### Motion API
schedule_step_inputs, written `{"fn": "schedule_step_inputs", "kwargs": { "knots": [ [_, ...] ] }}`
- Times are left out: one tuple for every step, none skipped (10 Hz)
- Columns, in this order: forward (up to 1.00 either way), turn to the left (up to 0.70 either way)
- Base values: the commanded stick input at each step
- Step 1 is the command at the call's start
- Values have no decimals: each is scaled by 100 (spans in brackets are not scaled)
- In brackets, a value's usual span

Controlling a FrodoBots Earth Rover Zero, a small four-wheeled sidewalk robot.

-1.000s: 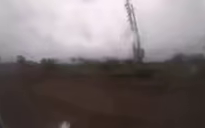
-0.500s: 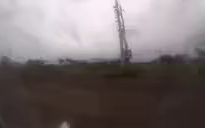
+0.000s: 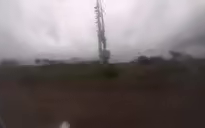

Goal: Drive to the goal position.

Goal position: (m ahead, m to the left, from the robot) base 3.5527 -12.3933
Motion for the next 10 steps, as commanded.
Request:
{"fn": "schedule_step_inputs", "kwargs": {
  "knots": [
    [0, -70],
    [0, -70],
    [0, -70],
    [0, -70],
    [0, -70],
    [0, -70],
    [0, -70],
    [0, -70],
    [0, -70],
    [0, -70]
  ]
}}
